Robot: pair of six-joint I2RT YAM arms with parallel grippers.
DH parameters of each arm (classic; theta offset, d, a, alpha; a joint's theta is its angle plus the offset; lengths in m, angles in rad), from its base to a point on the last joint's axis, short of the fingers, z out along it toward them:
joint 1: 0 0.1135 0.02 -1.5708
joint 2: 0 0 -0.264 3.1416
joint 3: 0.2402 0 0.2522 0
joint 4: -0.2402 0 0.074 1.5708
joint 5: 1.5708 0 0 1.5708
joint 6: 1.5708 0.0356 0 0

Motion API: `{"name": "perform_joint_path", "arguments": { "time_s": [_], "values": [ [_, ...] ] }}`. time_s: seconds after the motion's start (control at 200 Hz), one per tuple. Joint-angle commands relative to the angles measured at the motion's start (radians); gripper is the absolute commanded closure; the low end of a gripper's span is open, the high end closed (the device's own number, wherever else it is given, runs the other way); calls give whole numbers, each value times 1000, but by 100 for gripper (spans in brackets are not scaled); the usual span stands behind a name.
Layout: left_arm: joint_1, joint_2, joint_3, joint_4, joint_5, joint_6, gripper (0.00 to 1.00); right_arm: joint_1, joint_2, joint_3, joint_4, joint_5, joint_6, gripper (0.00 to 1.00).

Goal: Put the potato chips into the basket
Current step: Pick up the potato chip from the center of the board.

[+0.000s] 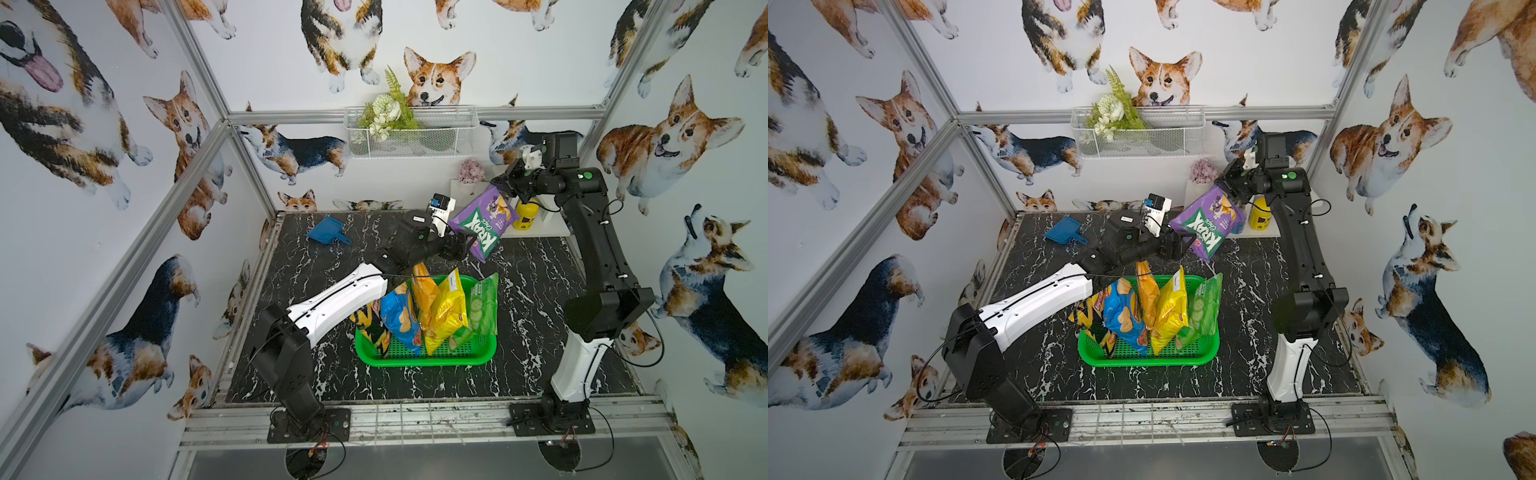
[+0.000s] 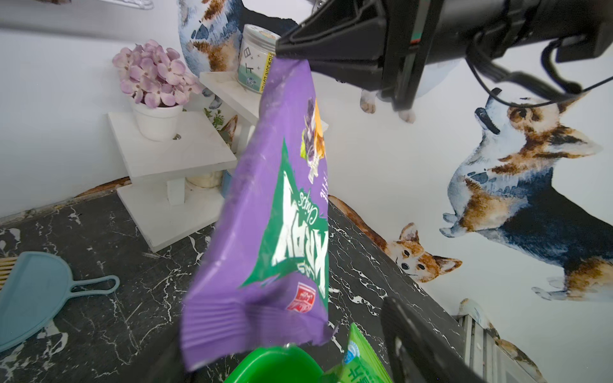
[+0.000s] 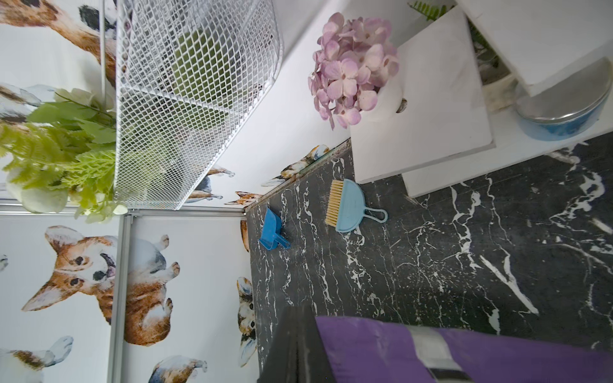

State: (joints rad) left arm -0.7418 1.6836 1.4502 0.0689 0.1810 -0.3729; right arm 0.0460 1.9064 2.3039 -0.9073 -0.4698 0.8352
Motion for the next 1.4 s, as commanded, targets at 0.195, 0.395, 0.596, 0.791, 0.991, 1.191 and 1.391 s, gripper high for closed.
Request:
{"name": "perform_joint_path", "arguments": {
  "time_s": [0.195,0.395,0.596,0.791,0.991,1.191,1.391],
  "values": [
    [-8,3,-21,61,-79,4,15,17,-14,9,100,-81,102,100],
    [-8,36,7,138,-60,-41,15,37,-35,-5,127,-94,139,100],
    [-9,50,21,160,-48,-71,20,40,-52,-21,150,-102,165,100],
    [-8,34,17,151,-54,-94,51,41,-76,-55,157,-99,162,100],
    [-7,6,14,118,-59,-107,73,41,-108,-117,167,-90,139,100],
    [-6,-19,35,33,-48,-118,99,45,-128,-177,165,-102,73,100],
    [-3,-51,159,-202,-11,-126,100,45,-148,-206,133,-86,-50,100]
  ]
}}
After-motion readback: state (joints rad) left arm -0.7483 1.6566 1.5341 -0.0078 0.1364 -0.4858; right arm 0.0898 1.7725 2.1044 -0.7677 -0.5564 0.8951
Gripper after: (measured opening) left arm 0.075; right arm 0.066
